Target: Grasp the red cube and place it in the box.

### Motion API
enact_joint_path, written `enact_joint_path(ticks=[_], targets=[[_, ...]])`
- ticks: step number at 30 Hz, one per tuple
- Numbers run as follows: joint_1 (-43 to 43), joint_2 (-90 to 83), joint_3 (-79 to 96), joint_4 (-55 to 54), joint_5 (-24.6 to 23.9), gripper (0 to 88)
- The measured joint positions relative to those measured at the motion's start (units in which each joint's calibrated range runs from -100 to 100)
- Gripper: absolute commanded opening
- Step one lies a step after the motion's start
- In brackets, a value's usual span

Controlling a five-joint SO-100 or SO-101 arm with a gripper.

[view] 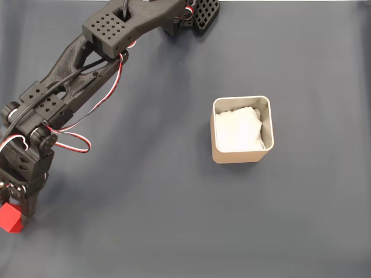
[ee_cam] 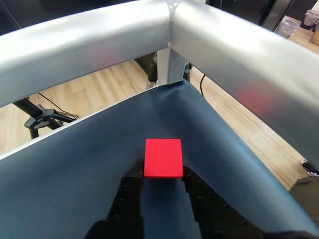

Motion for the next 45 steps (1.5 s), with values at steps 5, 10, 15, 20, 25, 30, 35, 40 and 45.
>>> enact_joint_path(ticks=[5,10,15,20,25,30,35,40,45], targets=[[-0.08,-1.16,2.46,2.11,0.49,0.4],[-0.08,-8.92,11.75,7.23,0.49,0.3],[-0.60,-20.69,26.32,10.64,0.49,0.3],[-1.88,-33.70,42.81,10.80,0.54,0.3],[-3.31,-46.46,56.01,10.80,1.03,0.3],[-5.79,-57.42,66.03,10.80,1.07,0.3],[-9.24,-68.57,76.05,10.97,1.07,0.3],[-13.38,-79.54,85.79,12.67,1.07,0.3],[-17.29,-89.08,94.35,13.97,1.07,0.3]])
